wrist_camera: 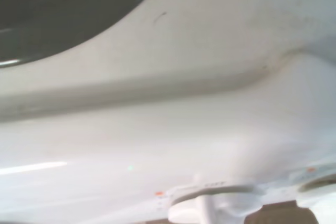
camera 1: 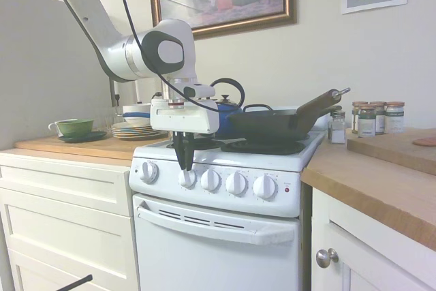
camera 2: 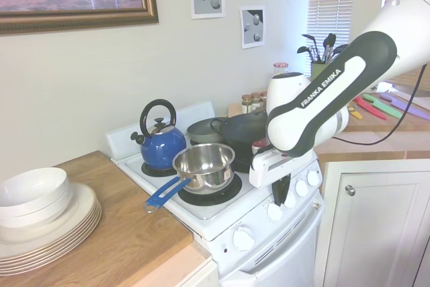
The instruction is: Turn on the stove on the bottom left
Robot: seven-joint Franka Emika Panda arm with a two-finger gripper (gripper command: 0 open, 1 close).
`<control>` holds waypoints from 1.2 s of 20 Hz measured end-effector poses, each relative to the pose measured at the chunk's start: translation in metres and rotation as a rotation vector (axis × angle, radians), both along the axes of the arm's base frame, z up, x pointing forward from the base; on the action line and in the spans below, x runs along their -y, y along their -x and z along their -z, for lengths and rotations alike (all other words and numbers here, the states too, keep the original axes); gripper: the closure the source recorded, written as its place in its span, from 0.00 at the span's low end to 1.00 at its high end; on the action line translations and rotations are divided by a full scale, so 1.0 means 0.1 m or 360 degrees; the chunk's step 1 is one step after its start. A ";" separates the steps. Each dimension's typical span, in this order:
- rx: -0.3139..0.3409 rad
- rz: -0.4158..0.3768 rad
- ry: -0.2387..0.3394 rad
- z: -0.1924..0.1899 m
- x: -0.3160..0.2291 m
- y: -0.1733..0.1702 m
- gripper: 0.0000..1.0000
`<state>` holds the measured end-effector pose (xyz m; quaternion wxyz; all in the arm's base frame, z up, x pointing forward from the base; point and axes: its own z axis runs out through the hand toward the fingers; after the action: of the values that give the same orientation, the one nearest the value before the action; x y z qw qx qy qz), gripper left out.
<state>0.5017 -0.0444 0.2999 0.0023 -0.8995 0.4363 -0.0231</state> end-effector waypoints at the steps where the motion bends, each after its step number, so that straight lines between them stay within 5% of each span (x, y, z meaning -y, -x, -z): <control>1: -0.0003 -0.0003 0.0000 0.02 -0.01 -0.01 1.00; 24: 0.0000 -0.0018 -0.0008 0.04 -0.16 -0.06 1.00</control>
<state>0.5077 -0.0279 0.2957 0.0047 -0.9019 0.4313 -0.0219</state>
